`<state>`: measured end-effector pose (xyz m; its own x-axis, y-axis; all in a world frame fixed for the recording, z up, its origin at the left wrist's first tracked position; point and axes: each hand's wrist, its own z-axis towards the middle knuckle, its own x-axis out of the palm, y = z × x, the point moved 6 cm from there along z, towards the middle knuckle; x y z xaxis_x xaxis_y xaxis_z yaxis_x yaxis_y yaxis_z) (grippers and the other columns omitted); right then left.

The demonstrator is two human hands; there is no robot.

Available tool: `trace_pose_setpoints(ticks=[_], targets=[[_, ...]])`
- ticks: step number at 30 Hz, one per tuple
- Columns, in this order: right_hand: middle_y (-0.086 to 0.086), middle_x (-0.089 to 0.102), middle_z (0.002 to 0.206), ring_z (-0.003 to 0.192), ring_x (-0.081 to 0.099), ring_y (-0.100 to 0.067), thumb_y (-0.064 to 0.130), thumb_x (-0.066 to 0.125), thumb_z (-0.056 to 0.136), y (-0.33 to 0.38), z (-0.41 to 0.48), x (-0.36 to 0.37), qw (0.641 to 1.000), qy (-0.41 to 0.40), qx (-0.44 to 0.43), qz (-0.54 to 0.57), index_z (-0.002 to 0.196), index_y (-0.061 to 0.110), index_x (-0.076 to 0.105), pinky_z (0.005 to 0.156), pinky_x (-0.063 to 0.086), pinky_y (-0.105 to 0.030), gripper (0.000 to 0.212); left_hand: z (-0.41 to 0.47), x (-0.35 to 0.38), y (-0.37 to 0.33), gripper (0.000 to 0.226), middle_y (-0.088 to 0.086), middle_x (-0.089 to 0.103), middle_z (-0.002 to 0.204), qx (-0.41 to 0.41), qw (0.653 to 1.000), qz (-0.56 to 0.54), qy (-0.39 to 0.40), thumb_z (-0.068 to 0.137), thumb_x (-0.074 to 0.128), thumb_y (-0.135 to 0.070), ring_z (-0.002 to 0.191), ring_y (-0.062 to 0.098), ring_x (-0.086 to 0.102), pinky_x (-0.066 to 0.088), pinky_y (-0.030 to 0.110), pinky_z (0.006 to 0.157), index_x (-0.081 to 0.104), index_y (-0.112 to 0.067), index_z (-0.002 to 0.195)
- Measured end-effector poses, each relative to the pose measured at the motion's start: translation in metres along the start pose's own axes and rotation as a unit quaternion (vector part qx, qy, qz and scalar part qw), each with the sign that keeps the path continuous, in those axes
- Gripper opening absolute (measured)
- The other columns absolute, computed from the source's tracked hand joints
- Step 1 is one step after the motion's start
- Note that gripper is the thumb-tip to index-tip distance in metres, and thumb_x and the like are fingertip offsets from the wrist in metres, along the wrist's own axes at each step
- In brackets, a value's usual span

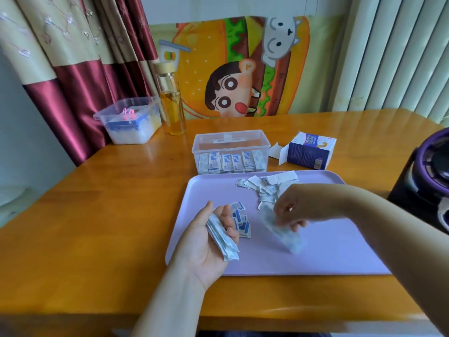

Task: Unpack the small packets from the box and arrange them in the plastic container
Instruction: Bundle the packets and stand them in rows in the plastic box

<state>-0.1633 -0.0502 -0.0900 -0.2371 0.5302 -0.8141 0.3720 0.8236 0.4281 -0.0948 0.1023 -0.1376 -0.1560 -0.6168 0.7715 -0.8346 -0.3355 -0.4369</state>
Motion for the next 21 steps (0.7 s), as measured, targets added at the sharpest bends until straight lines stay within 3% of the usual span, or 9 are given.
trace_pose_setpoints(ticks=[2,4,8,11,14,16,18,19,21], targets=[[0.0,0.06,0.062,0.055,0.048,-0.01,0.015,0.061,0.089,0.014,-0.007,-0.001,0.962,-0.016,-0.06,0.265,0.076,0.009,0.064,0.056,0.038,-0.025,0.015,0.004,0.004,0.006,0.046,0.005,0.065,0.08,-0.002,1.0,0.006,0.015,0.087,0.058,-0.044,0.061,0.011,0.058,0.049,0.018,0.049,0.055,-0.007,0.113],[0.0,0.056,0.062,0.054,0.047,-0.01,0.01,0.065,0.085,0.031,-0.009,0.003,0.909,-0.051,-0.101,0.4,0.079,0.011,0.065,0.055,0.037,-0.021,0.006,0.004,0.012,0.015,0.062,0.009,0.071,0.1,-0.013,0.998,0.039,0.047,0.082,0.054,-0.058,0.082,0.017,0.069,0.057,0.025,0.071,0.06,-0.006,0.116],[0.008,0.068,0.076,0.056,0.056,0.001,0.026,0.072,0.08,0.039,0.0,0.017,0.94,-0.206,-0.066,0.264,0.1,0.027,0.062,0.062,0.047,-0.023,0.022,-0.001,0.023,0.025,0.056,0.009,0.072,0.103,-0.018,0.996,0.058,0.065,0.084,0.053,-0.055,0.083,0.02,0.072,0.057,0.032,0.078,0.06,-0.013,0.121],[0.018,0.059,0.099,0.068,0.051,0.003,0.034,0.07,0.08,0.041,-0.016,0.001,0.933,-0.299,-0.095,0.174,0.112,0.039,0.052,0.063,0.04,-0.014,0.036,0.0,0.02,0.024,0.035,0.009,0.069,0.083,-0.023,0.999,0.021,0.039,0.083,0.065,-0.023,0.069,0.018,0.065,0.057,0.028,0.063,0.061,-0.005,0.112],[0.028,0.04,0.128,0.106,0.046,0.009,0.041,0.078,0.069,0.043,-0.034,-0.002,0.956,-0.201,-0.158,0.146,0.13,0.052,0.029,0.085,0.043,-0.013,0.079,0.002,0.023,0.024,0.028,0.008,0.064,0.071,-0.021,0.998,0.031,0.042,0.085,0.057,-0.005,0.056,0.011,0.052,0.05,0.02,0.049,0.059,-0.007,0.113],[0.033,0.016,0.143,0.13,0.02,0.015,0.055,0.079,0.057,0.045,-0.043,0.01,0.975,-0.138,-0.165,0.06,0.139,0.056,-0.001,0.101,0.029,-0.009,0.115,0.002,0.032,0.028,0.031,0.006,0.06,0.068,-0.025,0.996,0.058,0.071,0.08,0.056,0.0,0.049,0.009,0.048,0.047,0.018,0.047,0.059,-0.006,0.111],[0.031,-0.005,0.148,0.137,0.0,0.011,0.059,0.08,0.053,0.047,-0.045,0.022,0.978,-0.137,-0.158,-0.018,0.136,0.057,-0.021,0.106,0.017,-0.011,0.13,0.001,0.041,0.036,0.024,0.005,0.053,0.064,-0.04,0.987,0.113,0.107,0.07,0.059,-0.001,0.051,0.01,0.048,0.047,0.02,0.049,0.06,-0.005,0.093],[0.028,-0.005,0.149,0.138,0.003,0.008,0.058,0.081,0.053,0.046,-0.043,0.025,0.975,-0.153,-0.16,-0.039,0.136,0.056,-0.023,0.104,0.019,-0.01,0.133,-0.001,0.045,0.04,0.015,0.006,0.051,0.064,-0.044,0.979,0.153,0.126,0.07,0.06,-0.002,0.055,0.012,0.049,0.047,0.022,0.052,0.058,-0.006,0.085],[0.019,0.015,0.145,0.126,0.028,0.003,0.052,0.083,0.055,0.044,-0.039,0.02,0.972,-0.172,-0.153,-0.052,0.14,0.052,-0.014,0.093,0.029,-0.007,0.129,-0.003,0.051,0.043,0.007,0.008,0.05,0.067,-0.032,0.963,0.224,0.144,0.081,0.055,-0.001,0.064,0.016,0.051,0.045,0.023,0.056,0.056,-0.007,0.08]])
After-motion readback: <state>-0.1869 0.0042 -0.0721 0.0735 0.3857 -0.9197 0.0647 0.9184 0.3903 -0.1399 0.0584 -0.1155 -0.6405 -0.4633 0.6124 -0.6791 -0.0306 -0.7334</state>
